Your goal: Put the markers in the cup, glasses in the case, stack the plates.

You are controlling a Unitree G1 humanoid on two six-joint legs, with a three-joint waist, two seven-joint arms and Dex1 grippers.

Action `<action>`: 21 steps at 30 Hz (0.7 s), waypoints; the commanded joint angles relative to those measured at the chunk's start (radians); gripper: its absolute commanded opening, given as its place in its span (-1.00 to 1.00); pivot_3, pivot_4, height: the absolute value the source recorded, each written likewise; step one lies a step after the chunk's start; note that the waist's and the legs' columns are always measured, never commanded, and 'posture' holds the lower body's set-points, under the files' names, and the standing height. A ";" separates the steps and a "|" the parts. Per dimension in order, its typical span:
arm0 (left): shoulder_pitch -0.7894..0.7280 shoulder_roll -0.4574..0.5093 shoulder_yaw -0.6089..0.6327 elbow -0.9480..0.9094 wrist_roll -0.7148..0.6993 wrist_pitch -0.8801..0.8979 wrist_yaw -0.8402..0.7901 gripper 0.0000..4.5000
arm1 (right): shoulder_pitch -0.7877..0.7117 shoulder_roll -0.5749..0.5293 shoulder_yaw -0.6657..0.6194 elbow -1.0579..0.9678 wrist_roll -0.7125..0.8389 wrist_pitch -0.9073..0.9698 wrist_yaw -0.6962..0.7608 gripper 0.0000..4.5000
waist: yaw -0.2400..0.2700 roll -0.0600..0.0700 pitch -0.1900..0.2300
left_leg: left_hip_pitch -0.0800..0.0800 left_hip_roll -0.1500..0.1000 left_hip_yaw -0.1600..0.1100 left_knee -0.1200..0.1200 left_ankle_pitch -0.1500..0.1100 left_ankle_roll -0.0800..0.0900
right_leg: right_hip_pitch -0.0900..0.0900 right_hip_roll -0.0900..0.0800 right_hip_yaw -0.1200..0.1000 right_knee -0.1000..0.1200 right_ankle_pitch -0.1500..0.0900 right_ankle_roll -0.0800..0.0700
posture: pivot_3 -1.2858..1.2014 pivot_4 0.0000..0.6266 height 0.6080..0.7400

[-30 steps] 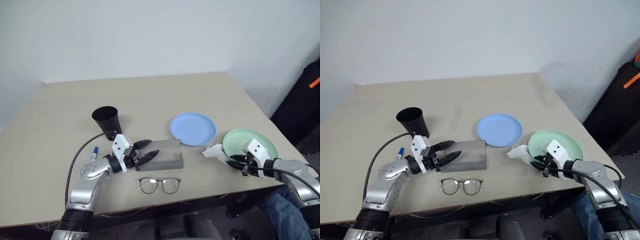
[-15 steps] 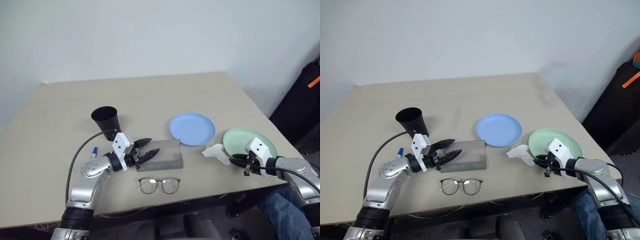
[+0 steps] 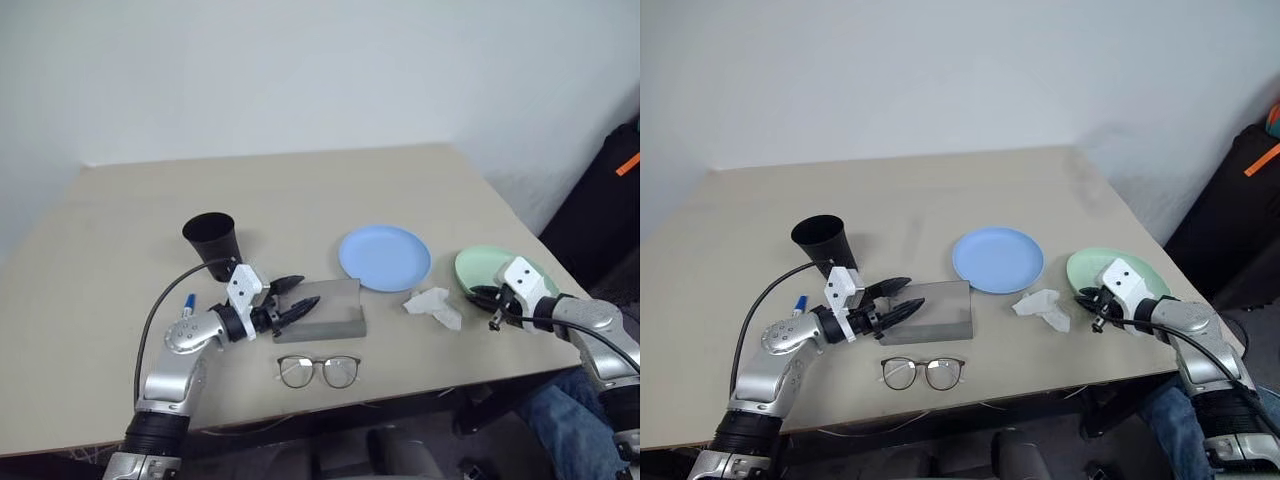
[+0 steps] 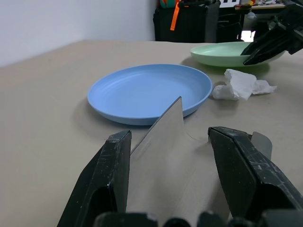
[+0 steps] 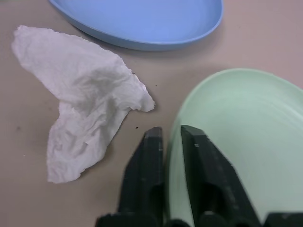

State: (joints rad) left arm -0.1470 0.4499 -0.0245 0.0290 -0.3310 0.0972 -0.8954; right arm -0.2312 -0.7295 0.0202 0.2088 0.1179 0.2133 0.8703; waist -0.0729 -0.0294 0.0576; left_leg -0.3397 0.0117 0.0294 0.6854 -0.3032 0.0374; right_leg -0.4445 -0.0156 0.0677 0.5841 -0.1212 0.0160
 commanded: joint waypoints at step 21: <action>-0.034 -0.007 0.012 -0.004 0.004 -0.022 0.000 0.20 | -0.123 0.021 -0.003 -0.047 0.015 -0.152 0.023 -1.00 | 0.000 0.000 0.000 | 0.000 0.000 0.000 0.000 0.000 0.000 | 0.000 0.000 0.000 0.001 0.000 0.000 | 0.03 -1.00 1.00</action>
State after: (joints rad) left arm -0.1528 0.4385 -0.0245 0.0350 -0.3268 0.0943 -0.8952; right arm -0.3234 -0.6991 0.0280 0.2164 0.1020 0.0858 0.8578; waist -0.0733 -0.0290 0.0576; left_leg -0.3395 0.0118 0.0293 0.6853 -0.3030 0.0378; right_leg -0.4446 -0.0153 0.0682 0.5846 -0.1211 0.0160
